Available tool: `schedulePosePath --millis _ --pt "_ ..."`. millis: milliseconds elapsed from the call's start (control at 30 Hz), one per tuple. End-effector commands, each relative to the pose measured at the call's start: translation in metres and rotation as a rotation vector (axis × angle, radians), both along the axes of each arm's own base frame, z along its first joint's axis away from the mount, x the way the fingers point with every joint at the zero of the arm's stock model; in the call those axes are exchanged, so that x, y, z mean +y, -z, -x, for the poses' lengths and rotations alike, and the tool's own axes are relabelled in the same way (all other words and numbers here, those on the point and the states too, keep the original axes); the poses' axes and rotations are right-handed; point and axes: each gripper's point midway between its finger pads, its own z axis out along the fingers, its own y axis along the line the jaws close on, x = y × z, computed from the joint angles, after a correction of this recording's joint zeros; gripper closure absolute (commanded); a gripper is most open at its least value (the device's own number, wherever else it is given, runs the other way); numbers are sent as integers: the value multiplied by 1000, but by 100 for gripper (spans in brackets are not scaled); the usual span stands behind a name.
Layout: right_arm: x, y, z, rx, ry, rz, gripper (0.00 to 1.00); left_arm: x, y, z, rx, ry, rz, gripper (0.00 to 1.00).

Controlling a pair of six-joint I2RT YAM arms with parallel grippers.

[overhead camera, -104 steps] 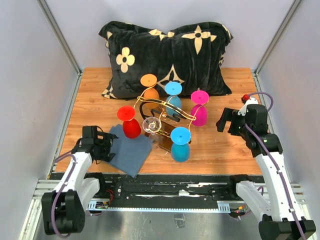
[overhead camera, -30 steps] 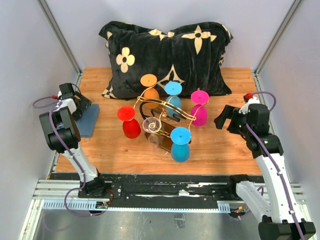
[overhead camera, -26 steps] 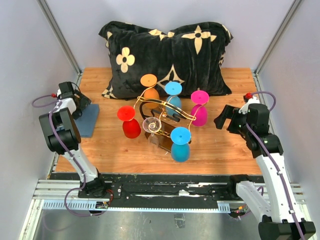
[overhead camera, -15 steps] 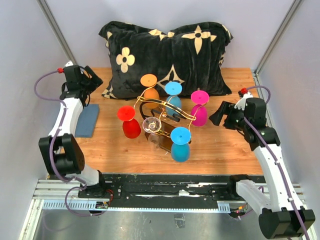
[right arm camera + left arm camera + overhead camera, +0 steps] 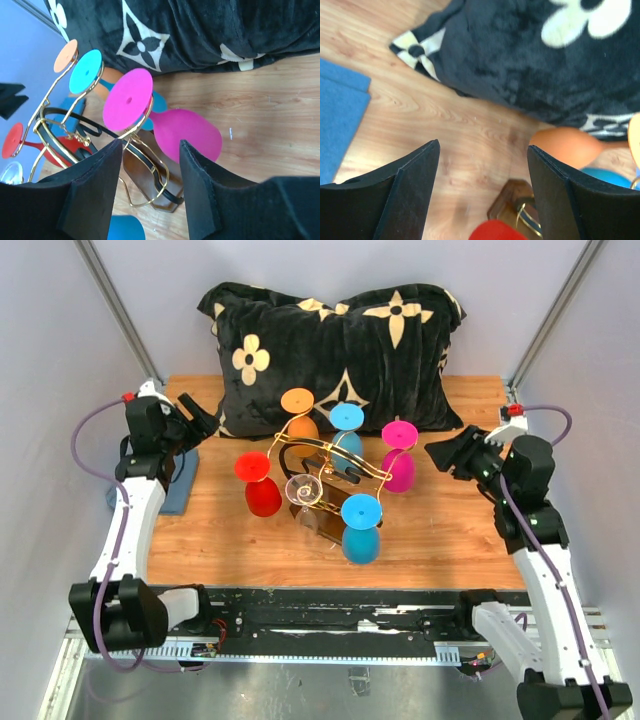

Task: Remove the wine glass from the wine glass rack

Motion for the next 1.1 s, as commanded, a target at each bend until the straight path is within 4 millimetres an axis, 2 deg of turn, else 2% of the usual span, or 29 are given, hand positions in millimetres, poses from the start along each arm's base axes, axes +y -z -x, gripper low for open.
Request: schedulePosePath --millis 0,200,367,600,833,1067 --pt "7 -17 -26 -36 -11 -68 50 -19 -5 24 -22 67 18 24" --pt "15 -15 -44 -37 -39 -115 51 -33 5 49 -1 113 76 25" --pt "15 -18 -52 -50 -37 -119 59 -28 1 63 -34 78 48 25" --pt "19 -18 -58 -38 -54 -125 58 -31 8 68 -3 93 66 24" --pt "24 -18 -63 -35 -80 -136 59 -33 7 74 -8 93 72 24" --pt "29 -25 -66 -49 -112 -148 66 -32 9 78 -5 88 71 23"
